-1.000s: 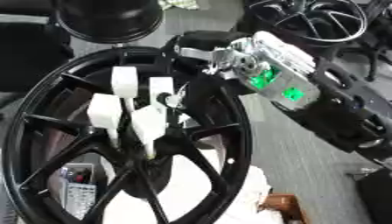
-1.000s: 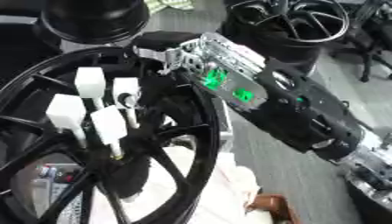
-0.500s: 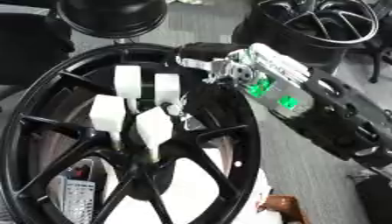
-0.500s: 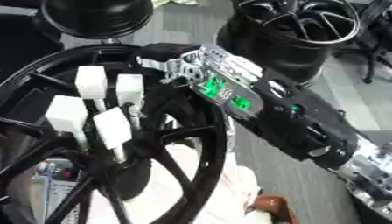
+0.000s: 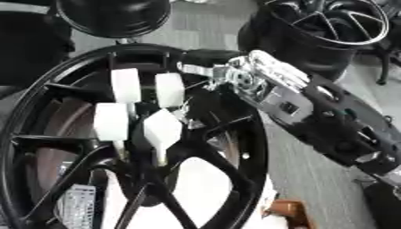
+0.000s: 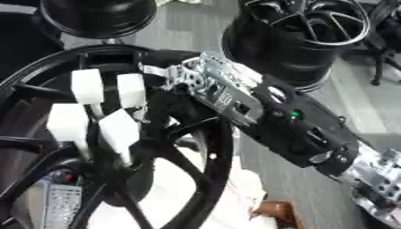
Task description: Pull the pin out of the wheel hub.
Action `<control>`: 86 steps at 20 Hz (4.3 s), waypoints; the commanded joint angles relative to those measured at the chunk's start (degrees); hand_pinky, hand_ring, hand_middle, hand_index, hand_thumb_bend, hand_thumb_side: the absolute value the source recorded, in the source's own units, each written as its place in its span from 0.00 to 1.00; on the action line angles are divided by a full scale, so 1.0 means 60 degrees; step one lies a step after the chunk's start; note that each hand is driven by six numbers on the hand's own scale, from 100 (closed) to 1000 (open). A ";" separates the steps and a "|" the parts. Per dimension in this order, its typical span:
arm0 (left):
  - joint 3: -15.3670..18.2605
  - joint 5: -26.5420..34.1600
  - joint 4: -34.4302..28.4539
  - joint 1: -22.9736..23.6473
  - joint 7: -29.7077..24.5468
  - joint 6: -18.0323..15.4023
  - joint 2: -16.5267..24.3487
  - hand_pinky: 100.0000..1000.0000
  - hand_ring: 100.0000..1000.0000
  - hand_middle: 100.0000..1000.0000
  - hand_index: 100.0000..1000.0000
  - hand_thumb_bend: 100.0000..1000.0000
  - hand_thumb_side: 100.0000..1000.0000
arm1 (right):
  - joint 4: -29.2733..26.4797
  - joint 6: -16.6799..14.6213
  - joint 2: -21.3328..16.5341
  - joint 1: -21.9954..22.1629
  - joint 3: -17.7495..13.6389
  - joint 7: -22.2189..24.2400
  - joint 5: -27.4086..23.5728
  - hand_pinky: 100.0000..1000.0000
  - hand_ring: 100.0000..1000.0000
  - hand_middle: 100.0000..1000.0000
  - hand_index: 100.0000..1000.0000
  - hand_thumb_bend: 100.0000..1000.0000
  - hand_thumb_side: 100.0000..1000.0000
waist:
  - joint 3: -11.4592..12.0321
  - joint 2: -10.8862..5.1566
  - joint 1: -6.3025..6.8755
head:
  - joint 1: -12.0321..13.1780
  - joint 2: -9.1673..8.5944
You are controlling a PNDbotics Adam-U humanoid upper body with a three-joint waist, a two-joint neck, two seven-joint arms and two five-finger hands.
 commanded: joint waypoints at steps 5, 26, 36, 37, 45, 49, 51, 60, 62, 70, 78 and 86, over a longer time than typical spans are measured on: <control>0.0030 -0.0087 -0.0159 -0.0068 -0.0011 0.0033 0.0184 0.77 0.68 0.70 0.81 0.00 0.52 | -0.0620 0.0321 -0.0268 -0.0253 -0.0143 -0.0737 -0.0948 0.87 0.83 0.55 0.65 0.00 0.34 | -0.0035 -0.0240 0.0084 | -0.0118 -0.0097; 0.0162 -0.0178 -0.0159 0.0320 0.0246 0.0074 0.0285 0.77 0.69 0.71 0.81 0.00 0.52 | -0.2692 0.0929 -0.3237 0.0266 -0.2731 -0.2050 -0.4975 0.87 0.81 0.51 0.62 0.00 0.38 | -0.0495 -0.0759 0.0133 | 0.0335 -0.0072; 0.0269 -0.0407 -0.0159 0.0630 0.0389 -0.0026 0.0412 0.77 0.69 0.71 0.81 0.00 0.52 | -0.2697 -0.0107 -0.5609 0.3440 -0.4953 -0.4030 -0.7059 0.86 0.81 0.52 0.62 0.00 0.37 | -0.1156 -0.0802 0.0234 | 0.1009 0.0302; 0.0283 -0.0433 -0.0159 0.0656 0.0403 -0.0055 0.0424 0.77 0.69 0.71 0.81 0.00 0.52 | -0.2697 -0.0126 -0.5802 0.3953 -0.5124 -0.4217 -0.7053 0.86 0.81 0.52 0.62 0.00 0.36 | -0.1228 -0.0795 0.0258 | 0.1073 0.0334; 0.0393 -0.0675 -0.0159 0.0799 0.0556 -0.0275 0.0501 0.77 0.69 0.71 0.81 0.00 0.52 | -0.2697 0.0081 -0.5845 0.7681 -0.6258 -0.5664 -0.6233 0.86 0.81 0.54 0.64 0.00 0.34 | -0.1677 -0.0652 0.0442 | 0.1786 0.0381; 0.0414 -0.0781 -0.0159 0.0836 0.0612 -0.0354 0.0497 0.77 0.69 0.71 0.81 0.00 0.52 | -0.2697 0.0186 -0.5113 0.9042 -0.6746 -0.6488 -0.5677 0.86 0.81 0.56 0.66 0.00 0.33 | -0.1756 -0.0573 0.0515 | 0.2023 0.0307; 0.0419 -0.0837 -0.0159 0.0865 0.0623 -0.0381 0.0492 0.77 0.69 0.71 0.81 0.00 0.52 | -0.2697 0.0312 -0.4694 0.9575 -0.6952 -0.6874 -0.5401 0.86 0.81 0.56 0.66 0.00 0.33 | -0.1771 -0.0549 0.0543 | 0.2094 0.0268; 0.0415 -0.0959 -0.0159 0.0925 0.0659 -0.0455 0.0451 0.77 0.68 0.71 0.81 0.00 0.52 | -0.2495 0.1931 -0.3725 1.0623 -0.7389 -0.7807 -0.4762 0.87 0.84 0.66 0.74 0.11 0.33 | -0.1787 -0.0494 0.0648 | 0.2174 0.0104; 0.0397 -0.0968 -0.0159 0.0917 0.0646 -0.0458 0.0441 0.77 0.68 0.71 0.81 0.00 0.52 | -0.2120 0.2171 -0.3803 1.0532 -0.7353 -0.7687 -0.4651 0.88 0.87 0.71 0.78 0.16 0.35 | -0.1785 -0.0488 0.0666 | 0.2167 0.0086; 0.0371 -0.1015 -0.0159 0.0929 0.0610 -0.0456 0.0418 0.77 0.69 0.71 0.81 0.00 0.52 | -0.0633 0.2031 -0.4078 0.9981 -0.7330 -0.5627 -0.3986 0.92 0.97 0.84 0.86 0.36 0.20 | -0.1761 -0.0486 0.0661 | 0.2115 0.0106; 0.0386 -0.0986 -0.0159 0.0960 0.0585 -0.0436 0.0421 0.77 0.69 0.72 0.81 0.00 0.52 | -0.0506 0.2065 -0.3999 0.9827 -0.7538 -0.5494 -0.3823 0.90 0.95 0.81 0.83 0.34 0.13 | -0.1781 -0.0514 0.0637 | 0.2183 0.0150; 0.0400 -0.0981 -0.0159 0.0973 0.0597 -0.0450 0.0441 0.77 0.69 0.72 0.81 0.00 0.52 | -0.1993 0.1871 -0.4024 0.9691 -0.7556 -0.7003 -0.4677 0.89 0.89 0.72 0.78 0.06 0.38 | -0.1819 -0.0541 0.0634 | 0.2234 0.0197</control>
